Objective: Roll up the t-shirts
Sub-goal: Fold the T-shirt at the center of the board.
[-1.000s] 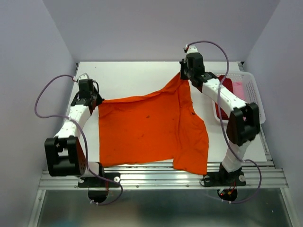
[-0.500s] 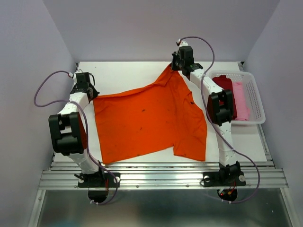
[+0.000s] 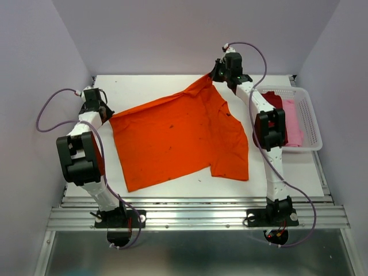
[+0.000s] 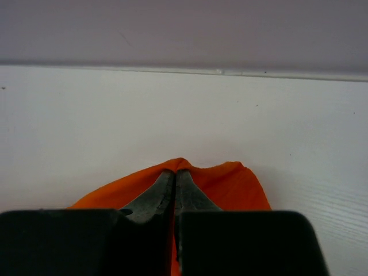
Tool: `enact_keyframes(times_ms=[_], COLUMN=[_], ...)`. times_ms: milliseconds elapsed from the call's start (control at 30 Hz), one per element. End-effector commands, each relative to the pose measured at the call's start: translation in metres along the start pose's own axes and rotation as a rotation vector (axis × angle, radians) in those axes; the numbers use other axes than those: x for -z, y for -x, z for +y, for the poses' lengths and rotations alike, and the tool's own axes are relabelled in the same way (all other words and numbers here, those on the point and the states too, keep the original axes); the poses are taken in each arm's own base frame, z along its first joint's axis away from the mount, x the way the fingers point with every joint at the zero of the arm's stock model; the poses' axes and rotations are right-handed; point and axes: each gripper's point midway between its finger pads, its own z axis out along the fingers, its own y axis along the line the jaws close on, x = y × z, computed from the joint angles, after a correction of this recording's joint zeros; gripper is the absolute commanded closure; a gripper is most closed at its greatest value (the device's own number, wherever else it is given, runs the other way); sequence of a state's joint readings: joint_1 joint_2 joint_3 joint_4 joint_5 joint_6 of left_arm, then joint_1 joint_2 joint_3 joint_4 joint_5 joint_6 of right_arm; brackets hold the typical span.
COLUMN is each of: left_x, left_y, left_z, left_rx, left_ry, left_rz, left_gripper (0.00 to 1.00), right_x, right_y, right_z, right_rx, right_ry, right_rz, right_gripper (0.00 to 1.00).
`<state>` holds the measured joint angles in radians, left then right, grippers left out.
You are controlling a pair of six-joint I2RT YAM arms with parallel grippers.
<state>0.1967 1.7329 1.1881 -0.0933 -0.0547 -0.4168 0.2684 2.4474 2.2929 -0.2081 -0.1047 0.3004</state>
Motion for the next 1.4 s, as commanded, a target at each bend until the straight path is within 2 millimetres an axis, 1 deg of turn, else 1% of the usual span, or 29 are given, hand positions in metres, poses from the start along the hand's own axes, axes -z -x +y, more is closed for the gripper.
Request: enact_keyframes(times_ms=[0,100,133,167,200,233,267,300,333,367,400,433,467,500,533,567,600,633,700,767,800,833,867,900,967,1033,1100,1133,1367], left_x=[0.017,0.028,0.034,0.038,0.042,0.043,0.050,0.052,0.053,0.055,0.058,0.060,0.062,0.063,0.064,0.066,0.066,0.067,0.070,0.071,0.075,0.075,0.080,0.080,0.080,0.079,0.077,0.077,0.079], left_y=[0.029,0.033,0.033,0.030,0.028,0.021,0.021,0.018,0.011,0.008,0.007,0.003,0.003,0.001,-0.004,-0.005,-0.008,-0.011,-0.017,-0.023,-0.022,-0.029,-0.029,-0.029,-0.034,-0.039,-0.043,-0.046,-0.052], left_z=[-0.020,-0.023,-0.024,-0.028,-0.029,-0.027,-0.030,-0.029,-0.025,-0.023,-0.022,-0.019,-0.011,-0.009,-0.006,-0.005,-0.003,-0.001,0.005,0.008,0.008,0.012,0.012,0.014,0.017,0.020,0.022,0.023,0.030], left_rx=[0.020,0.027,0.034,0.035,0.038,0.038,0.042,0.043,0.044,0.045,0.046,0.045,0.045,0.045,0.042,0.041,0.041,0.038,0.036,0.034,0.035,0.034,0.039,0.038,0.039,0.039,0.042,0.041,0.031], left_ry=[-0.087,-0.104,-0.111,-0.139,-0.144,-0.142,-0.149,-0.147,-0.134,-0.128,-0.124,-0.118,-0.084,-0.076,-0.065,-0.061,-0.057,-0.050,-0.036,-0.028,-0.033,-0.027,-0.031,-0.026,-0.019,-0.010,-0.004,-0.001,0.021], left_rz=[-0.078,-0.095,-0.100,-0.087,-0.087,-0.075,-0.081,-0.080,-0.065,-0.060,-0.060,-0.049,-0.063,-0.059,-0.044,-0.041,-0.034,-0.024,-0.018,-0.007,-0.014,-0.002,-0.012,-0.016,-0.013,0.000,0.013,0.018,0.030], left_gripper=[1.00,1.00,1.00,1.00,1.00,1.00,1.00,1.00,1.00,1.00,1.00,1.00,1.00,1.00,1.00,1.00,1.00,1.00,1.00,1.00,1.00,1.00,1.00,1.00,1.00,1.00,1.00,1.00,1.00], right_x=[0.010,0.020,0.027,0.031,0.033,0.037,0.045,0.048,0.053,0.057,0.067,0.070,0.074,0.081,0.084,0.086,0.089,0.092,0.097,0.102,0.105,0.110,0.112,0.115,0.120,0.122,0.125,0.127,0.140], right_y=[0.014,0.010,0.016,0.015,0.002,0.001,0.008,-0.004,-0.005,-0.007,0.002,-0.011,-0.010,-0.006,-0.008,-0.020,-0.021,-0.022,-0.035,-0.033,-0.041,-0.039,-0.041,-0.049,-0.053,-0.063,-0.067,-0.074,-0.076], right_z=[0.012,0.015,0.018,0.018,0.014,0.014,0.015,0.011,0.005,0.005,0.002,-0.001,-0.005,-0.008,-0.009,-0.011,-0.017,-0.017,-0.027,-0.026,-0.034,-0.033,-0.033,-0.041,-0.041,-0.042,-0.042,-0.044,-0.045], right_rx=[-0.074,-0.118,-0.139,-0.147,-0.161,-0.167,-0.176,-0.182,-0.190,-0.200,-0.206,-0.216,-0.226,-0.229,-0.230,-0.228,-0.231,-0.228,-0.226,-0.223,-0.229,-0.227,-0.228,-0.234,-0.234,-0.237,-0.238,-0.239,-0.222], right_ry=[0.079,0.078,0.076,0.074,0.060,0.055,0.046,0.029,0.017,0.013,0.009,-0.001,-0.004,-0.007,-0.010,-0.017,-0.028,-0.028,-0.051,-0.051,-0.070,-0.071,-0.074,-0.091,-0.090,-0.093,-0.091,-0.098,-0.110], right_rz=[-0.028,-0.006,-0.012,-0.008,0.021,0.026,0.012,0.038,0.042,0.050,0.035,0.064,0.065,0.058,0.064,0.092,0.096,0.101,0.131,0.128,0.141,0.138,0.141,0.156,0.163,0.186,0.194,0.207,0.206], right_gripper=[0.99,0.99,0.99,0.99,0.99,0.99,0.99,0.99,0.99,0.99,0.99,0.99,0.99,0.99,0.99,0.99,0.99,0.99,0.99,0.99,0.99,0.99,0.99,0.99,0.99,0.99,0.99,0.99,0.99])
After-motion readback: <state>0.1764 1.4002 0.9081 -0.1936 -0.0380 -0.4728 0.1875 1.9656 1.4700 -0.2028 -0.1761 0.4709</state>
